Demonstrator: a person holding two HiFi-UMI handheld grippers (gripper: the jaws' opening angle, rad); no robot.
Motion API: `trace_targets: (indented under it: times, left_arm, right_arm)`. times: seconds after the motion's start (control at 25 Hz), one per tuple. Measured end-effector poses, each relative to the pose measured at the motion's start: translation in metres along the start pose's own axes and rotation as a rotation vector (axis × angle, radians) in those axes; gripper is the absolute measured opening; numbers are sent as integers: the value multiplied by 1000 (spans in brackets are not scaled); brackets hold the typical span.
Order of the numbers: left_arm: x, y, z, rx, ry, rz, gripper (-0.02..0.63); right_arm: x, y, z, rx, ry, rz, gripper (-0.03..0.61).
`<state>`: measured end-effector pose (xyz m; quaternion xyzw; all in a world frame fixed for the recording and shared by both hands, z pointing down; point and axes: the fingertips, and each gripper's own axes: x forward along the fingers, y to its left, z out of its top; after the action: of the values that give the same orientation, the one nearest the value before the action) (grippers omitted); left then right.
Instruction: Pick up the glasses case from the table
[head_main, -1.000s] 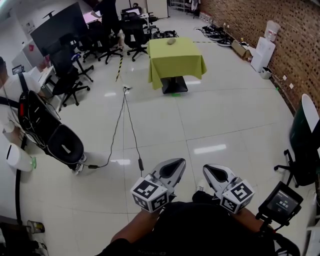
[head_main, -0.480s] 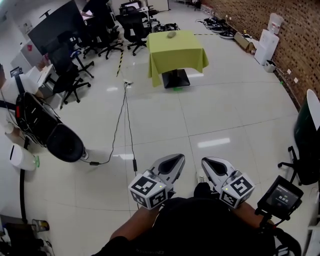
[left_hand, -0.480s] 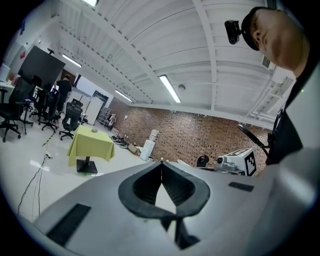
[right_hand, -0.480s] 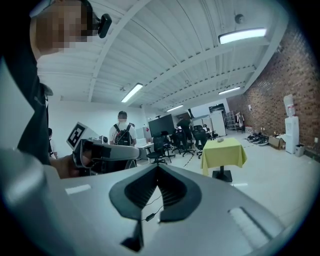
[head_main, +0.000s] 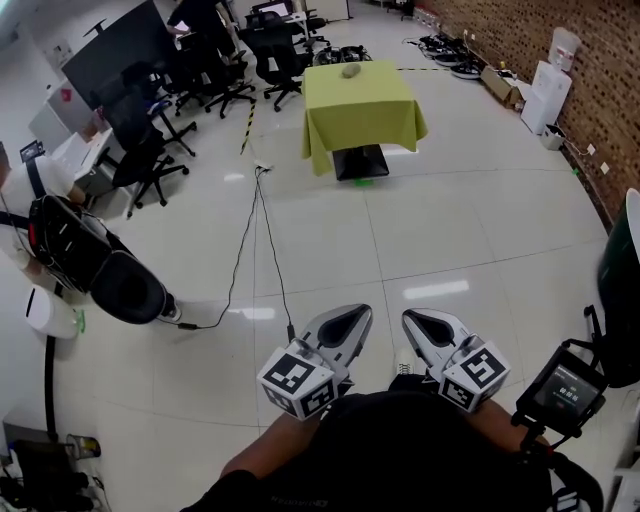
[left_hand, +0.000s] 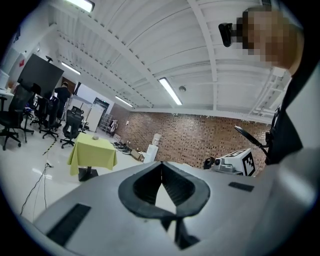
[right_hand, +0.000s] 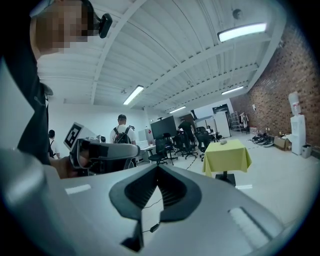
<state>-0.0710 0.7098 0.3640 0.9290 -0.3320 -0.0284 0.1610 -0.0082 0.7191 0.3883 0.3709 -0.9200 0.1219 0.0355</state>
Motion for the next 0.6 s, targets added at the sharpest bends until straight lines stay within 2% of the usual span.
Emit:
trace_targets:
  times: [0.44,0.6]
  left_arm:
    - [66,25,5,-26,11,44,6]
    - [111,38,4,-46,27,77,6]
  right_arm:
    - [28,-57,13,2,-4,66,2]
    - [35,-96,16,3,8,90,2]
